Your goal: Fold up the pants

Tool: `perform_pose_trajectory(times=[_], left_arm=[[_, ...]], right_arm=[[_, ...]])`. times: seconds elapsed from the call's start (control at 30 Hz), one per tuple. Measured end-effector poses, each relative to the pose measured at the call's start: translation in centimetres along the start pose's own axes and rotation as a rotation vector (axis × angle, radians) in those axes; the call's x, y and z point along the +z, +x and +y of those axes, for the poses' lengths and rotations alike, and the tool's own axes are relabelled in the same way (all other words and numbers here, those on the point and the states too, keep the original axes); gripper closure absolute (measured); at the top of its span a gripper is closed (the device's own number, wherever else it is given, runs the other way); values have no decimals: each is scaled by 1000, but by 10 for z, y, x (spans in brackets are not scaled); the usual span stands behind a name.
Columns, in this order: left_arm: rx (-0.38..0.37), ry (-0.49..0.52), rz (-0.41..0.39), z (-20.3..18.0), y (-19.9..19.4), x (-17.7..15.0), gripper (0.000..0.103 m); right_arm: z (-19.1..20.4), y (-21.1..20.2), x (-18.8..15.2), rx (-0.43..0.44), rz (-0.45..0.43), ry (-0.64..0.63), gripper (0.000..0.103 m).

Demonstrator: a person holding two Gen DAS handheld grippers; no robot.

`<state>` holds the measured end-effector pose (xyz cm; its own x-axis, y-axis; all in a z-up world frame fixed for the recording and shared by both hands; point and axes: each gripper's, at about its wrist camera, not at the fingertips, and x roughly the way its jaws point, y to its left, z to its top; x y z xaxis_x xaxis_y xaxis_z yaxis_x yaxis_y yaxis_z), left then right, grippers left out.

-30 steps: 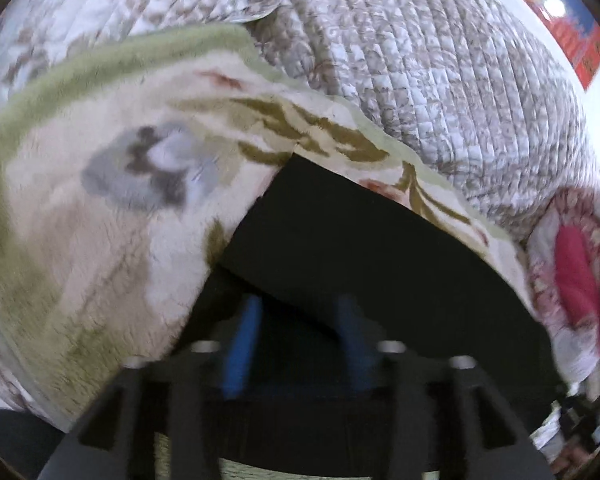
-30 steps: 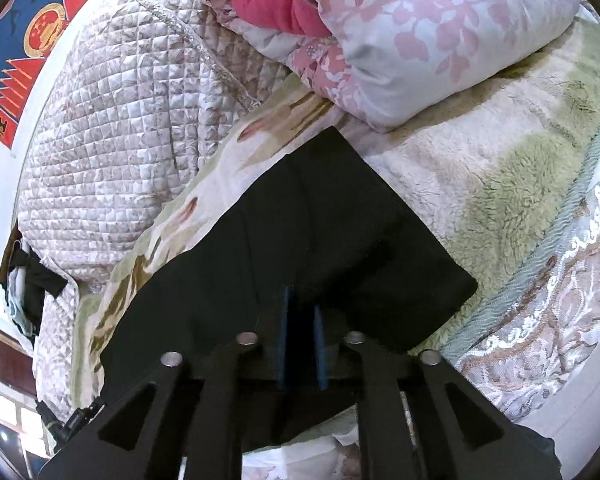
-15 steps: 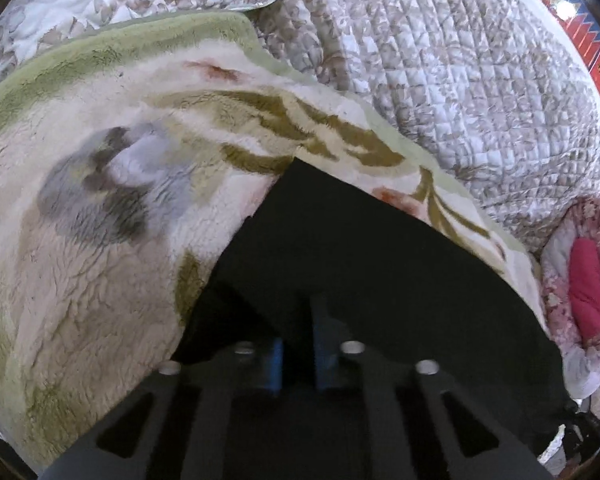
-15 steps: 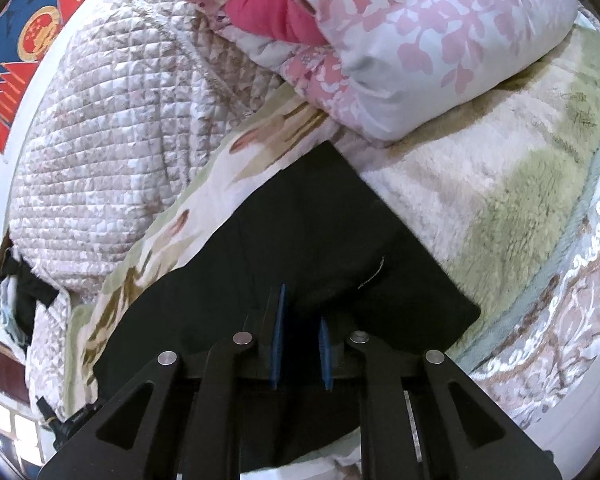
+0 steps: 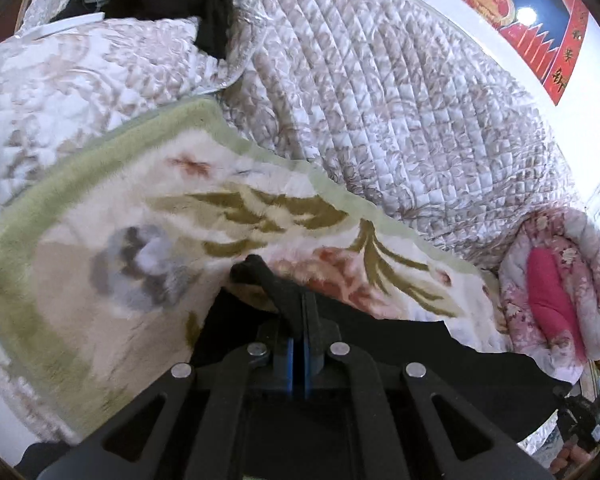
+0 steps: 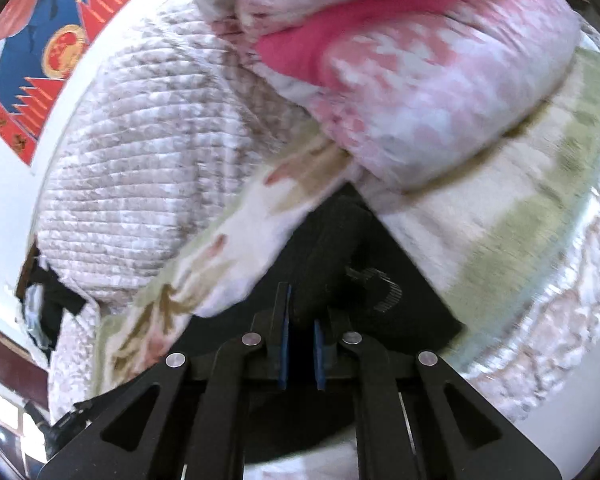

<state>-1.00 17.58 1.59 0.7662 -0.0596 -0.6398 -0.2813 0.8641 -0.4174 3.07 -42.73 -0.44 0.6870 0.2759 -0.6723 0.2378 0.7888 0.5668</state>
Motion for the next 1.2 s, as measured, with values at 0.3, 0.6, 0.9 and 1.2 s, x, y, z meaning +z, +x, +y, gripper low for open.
perform_pose_trajectory(times=[0.3,0.6,0.9,1.2], left_arm=[[112,-38,190,37,34,-59,99],[191,77,208,30,39,-66,94],[255,96,59,32,0,-33,94],[78,196,215,-25,53,-55,87]], right_arm=[[-15,16,-14,-49,75,17,95],[-20,13,-19,-92,90,7,92],[15,-23,-11,-179,-72,-183,77],[28,44,-40,-155,181,-302,71]])
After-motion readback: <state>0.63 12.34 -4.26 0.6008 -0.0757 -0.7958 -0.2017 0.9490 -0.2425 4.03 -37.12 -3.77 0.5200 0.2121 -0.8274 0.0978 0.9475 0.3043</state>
